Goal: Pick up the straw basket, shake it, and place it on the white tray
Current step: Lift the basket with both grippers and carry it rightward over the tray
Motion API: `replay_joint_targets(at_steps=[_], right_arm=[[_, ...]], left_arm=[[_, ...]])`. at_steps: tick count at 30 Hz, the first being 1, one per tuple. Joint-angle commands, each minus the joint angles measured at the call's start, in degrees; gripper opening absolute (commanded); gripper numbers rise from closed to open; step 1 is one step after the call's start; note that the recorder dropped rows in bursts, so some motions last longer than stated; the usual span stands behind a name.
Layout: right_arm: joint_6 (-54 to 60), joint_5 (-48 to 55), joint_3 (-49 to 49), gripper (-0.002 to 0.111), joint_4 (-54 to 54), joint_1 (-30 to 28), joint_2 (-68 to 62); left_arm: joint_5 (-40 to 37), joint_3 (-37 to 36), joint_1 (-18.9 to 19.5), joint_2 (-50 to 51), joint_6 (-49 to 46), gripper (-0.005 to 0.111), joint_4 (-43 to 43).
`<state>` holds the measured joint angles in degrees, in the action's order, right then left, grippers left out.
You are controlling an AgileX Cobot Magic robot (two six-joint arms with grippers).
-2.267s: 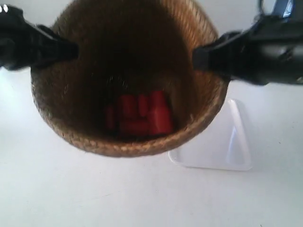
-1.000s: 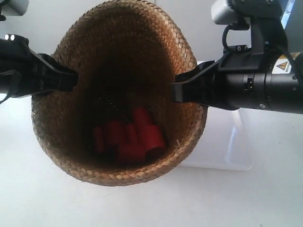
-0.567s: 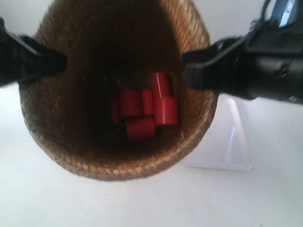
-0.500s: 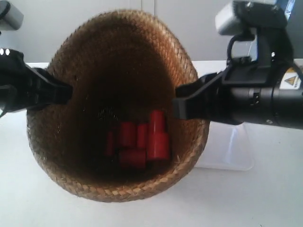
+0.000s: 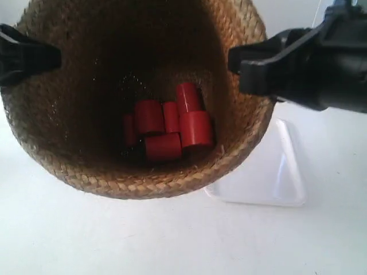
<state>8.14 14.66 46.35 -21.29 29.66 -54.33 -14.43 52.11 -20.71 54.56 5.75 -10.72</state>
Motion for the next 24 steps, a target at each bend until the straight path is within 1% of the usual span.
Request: replay_joint_targets(at_steps=[1,3,5,6,9,11,13,15,20,24], right_arm=[[1.6,0.2,-2.3,0.0,0.9,-0.5,-5.9],[1.7,0.3,-0.8,0.0,-2.0,-0.5,-5.2],[4.5,2.0,3.0,0.0,-3.1,0.2,-0.9],[5.4,1.0,4.1,0.0,-3.0,0.6,1.7],[4.7,-0.4,1.9,0.0,-0.9,0.3,2.1],[3.5,-0.4,-1.6,0.0,-0.9,0.0,-1.6],[3.4,-0.4,-2.6,0.0,-1.1,0.0,-3.6],[3.3,-0.4,-2.5,0.0,-1.5,0.0,-4.6],[3.3,-3.3,-2.5,0.0,-2.1,0.0,-4.0],[3.1,-4.8,-2.5,0.0,-2.1,0.0,-3.8]], left_arm=[[-3.1,-1.6,1.3,3.8,0.7,0.0,2.3],[-3.7,0.3,1.2,2.7,1.3,0.0,-1.0],[-4.4,3.9,0.0,-0.4,-2.4,0.0,-3.5],[-3.2,5.0,-0.1,-2.0,-4.3,0.0,-3.3],[-4.6,3.6,1.3,-0.9,-1.8,0.0,-1.4],[-5.5,0.9,1.8,2.0,-1.2,0.0,-1.6],[-5.6,-0.1,1.8,3.0,-1.2,0.0,-1.9],[-5.7,-0.2,1.8,3.2,-1.2,0.0,-1.9],[-2.7,-0.1,1.8,3.2,-1.6,0.0,-1.9],[-3.1,-0.1,1.8,3.2,-1.7,0.0,-1.9]])
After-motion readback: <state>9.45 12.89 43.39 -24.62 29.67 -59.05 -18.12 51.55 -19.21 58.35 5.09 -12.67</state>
